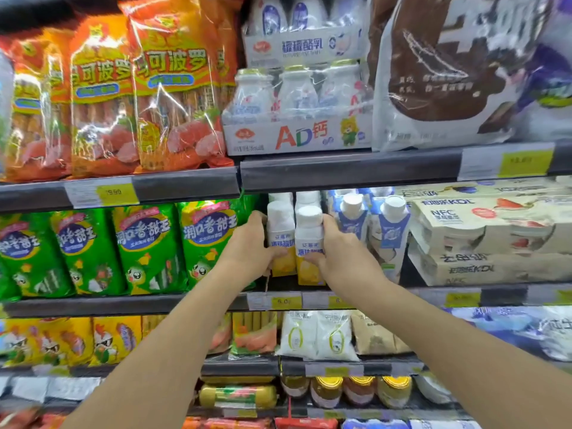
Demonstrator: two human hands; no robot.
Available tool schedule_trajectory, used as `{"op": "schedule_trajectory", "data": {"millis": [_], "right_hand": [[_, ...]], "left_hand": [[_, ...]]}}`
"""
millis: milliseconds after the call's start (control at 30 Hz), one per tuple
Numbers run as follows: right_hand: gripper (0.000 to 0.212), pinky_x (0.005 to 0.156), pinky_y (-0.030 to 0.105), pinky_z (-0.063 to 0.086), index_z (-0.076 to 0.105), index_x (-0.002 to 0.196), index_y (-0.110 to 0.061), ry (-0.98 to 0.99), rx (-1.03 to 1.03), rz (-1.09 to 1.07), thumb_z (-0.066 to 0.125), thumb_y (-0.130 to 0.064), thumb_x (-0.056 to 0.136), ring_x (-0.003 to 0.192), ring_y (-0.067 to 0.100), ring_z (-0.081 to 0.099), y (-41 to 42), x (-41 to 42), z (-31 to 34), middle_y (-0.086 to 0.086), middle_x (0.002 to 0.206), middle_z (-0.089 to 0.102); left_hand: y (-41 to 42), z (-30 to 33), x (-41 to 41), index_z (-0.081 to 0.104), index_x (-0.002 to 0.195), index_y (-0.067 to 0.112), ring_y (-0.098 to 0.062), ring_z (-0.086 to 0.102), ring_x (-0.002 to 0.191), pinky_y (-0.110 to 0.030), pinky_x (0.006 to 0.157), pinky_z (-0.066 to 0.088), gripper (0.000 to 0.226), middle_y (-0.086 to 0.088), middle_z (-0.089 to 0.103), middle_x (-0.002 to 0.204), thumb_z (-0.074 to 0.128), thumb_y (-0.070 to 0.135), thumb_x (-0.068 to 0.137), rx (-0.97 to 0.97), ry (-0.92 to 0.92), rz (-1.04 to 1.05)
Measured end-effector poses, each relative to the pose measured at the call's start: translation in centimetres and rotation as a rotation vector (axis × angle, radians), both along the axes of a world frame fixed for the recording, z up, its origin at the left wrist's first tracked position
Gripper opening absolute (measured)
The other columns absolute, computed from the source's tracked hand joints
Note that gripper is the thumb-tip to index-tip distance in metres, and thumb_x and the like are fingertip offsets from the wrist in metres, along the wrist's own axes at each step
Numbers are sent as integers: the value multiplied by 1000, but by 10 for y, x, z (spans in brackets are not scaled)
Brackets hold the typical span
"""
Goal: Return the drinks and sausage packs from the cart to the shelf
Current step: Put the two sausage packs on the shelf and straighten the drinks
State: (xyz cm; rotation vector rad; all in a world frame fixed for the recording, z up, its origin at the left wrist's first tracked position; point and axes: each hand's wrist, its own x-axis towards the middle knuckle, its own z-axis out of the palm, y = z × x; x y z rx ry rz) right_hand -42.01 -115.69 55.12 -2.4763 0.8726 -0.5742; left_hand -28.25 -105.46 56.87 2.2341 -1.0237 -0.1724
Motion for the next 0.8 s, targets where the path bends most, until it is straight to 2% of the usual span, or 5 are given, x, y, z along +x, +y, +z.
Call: {"op": "schedule_trajectory", "data": {"millis": [133, 267, 533, 667, 800], "right_hand": [[40, 69, 48, 58, 30, 119, -28, 7, 23, -51, 60, -34, 94, 75, 30, 68, 2, 5, -1, 8, 89, 69], [42, 72, 50, 58, 31, 124, -27, 16, 26, -98, 60, -33, 94, 81, 32, 68, 4, 9, 2, 10, 98, 69], [42, 78, 50, 57, 35, 124, -28, 17, 92, -164, 62, -34, 92, 87, 34, 67, 8, 15, 2, 12, 97, 69], [55, 74, 48, 58, 30, 129, -32, 33, 131, -167, 66, -36, 88, 82, 30, 68, 12, 16, -8, 9, 89, 71], [54, 68, 45, 60, 31, 131, -30, 22, 153, -175, 64, -39, 89, 74, 23, 69, 17, 12, -22, 8, 86, 71]], "left_hand": [[4, 3, 2, 40, 124, 17, -15, 68, 53, -22, 45, 53, 49, -4, 69, 84, 73, 19, 88, 16, 34, -51], [11, 3, 3, 40, 124, 18, -15, 67, 52, -18, 43, 50, 49, -5, 69, 80, 73, 19, 88, 14, 55, -69], [17, 1, 2, 41, 124, 17, -21, 72, 56, -27, 49, 58, 50, -4, 70, 83, 74, 16, 87, -39, 102, -99], [19, -2, 3, 42, 127, 17, -23, 73, 60, -35, 57, 63, 50, -6, 70, 83, 74, 15, 88, -59, 138, -102], [19, -15, 1, 46, 117, 13, -25, 73, 66, -42, 61, 63, 40, -9, 69, 85, 72, 12, 88, -55, 196, -99]]}}
